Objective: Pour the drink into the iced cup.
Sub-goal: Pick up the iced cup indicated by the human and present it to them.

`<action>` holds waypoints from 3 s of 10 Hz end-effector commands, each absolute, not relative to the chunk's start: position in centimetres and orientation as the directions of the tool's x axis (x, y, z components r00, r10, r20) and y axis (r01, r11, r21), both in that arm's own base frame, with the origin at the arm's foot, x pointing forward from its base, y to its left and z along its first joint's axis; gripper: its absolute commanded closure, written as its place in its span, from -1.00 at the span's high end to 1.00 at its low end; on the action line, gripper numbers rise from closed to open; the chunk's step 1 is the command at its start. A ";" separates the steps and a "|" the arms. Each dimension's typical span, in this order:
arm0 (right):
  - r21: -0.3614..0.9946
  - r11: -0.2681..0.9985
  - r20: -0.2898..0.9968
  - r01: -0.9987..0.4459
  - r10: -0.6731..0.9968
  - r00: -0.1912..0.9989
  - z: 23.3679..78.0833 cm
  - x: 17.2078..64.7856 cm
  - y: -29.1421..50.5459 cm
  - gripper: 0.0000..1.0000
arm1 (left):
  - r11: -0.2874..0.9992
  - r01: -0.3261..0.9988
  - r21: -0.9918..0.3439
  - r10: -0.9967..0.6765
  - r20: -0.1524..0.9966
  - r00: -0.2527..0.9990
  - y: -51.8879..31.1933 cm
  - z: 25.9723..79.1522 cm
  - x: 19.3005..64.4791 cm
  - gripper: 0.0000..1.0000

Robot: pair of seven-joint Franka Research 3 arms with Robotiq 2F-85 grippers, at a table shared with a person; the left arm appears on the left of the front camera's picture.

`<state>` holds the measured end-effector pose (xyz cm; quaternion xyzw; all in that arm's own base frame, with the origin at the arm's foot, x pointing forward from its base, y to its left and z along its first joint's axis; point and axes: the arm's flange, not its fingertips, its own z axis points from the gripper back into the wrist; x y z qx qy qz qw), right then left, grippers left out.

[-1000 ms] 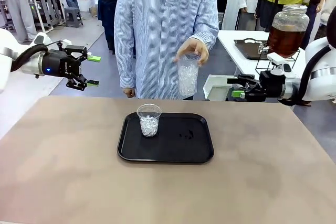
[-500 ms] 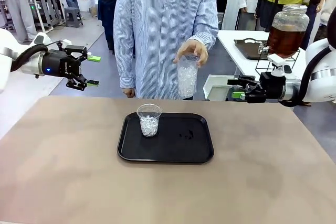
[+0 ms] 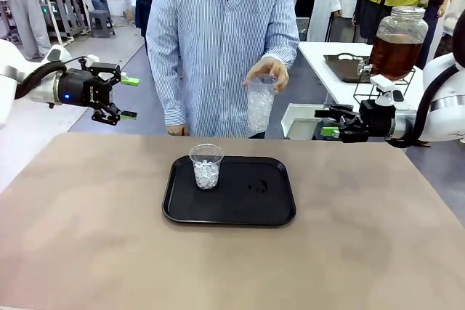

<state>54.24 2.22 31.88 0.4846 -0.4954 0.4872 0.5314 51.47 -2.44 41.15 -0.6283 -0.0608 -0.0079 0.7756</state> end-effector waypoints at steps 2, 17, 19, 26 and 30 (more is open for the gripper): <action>0.031 0.051 0.999 -0.998 0.038 0.033 32.2 54.3 2.2 1.00 | 0.211 0.091 -0.973 0.068 0.107 0.992 -2.5 41.3 51.4 1.00; 0.031 0.051 0.999 -0.998 0.038 0.033 32.2 54.3 2.2 1.00 | 0.211 0.091 -0.973 0.068 0.107 0.992 -2.5 41.3 51.4 1.00; 0.031 0.051 0.999 -0.998 0.038 0.033 32.2 54.3 2.2 1.00 | 0.211 0.091 -0.973 0.068 0.107 0.992 -2.5 41.3 51.4 1.00; 0.031 0.051 0.999 -0.998 0.038 0.033 32.2 54.3 2.2 1.00 | 0.211 0.091 -0.973 0.068 0.107 0.992 -2.5 41.3 51.4 1.00; 0.031 0.051 0.999 -0.998 0.038 0.033 32.2 54.3 2.2 1.00 | 0.211 0.091 -0.973 0.068 0.107 0.992 -2.5 41.3 51.4 1.00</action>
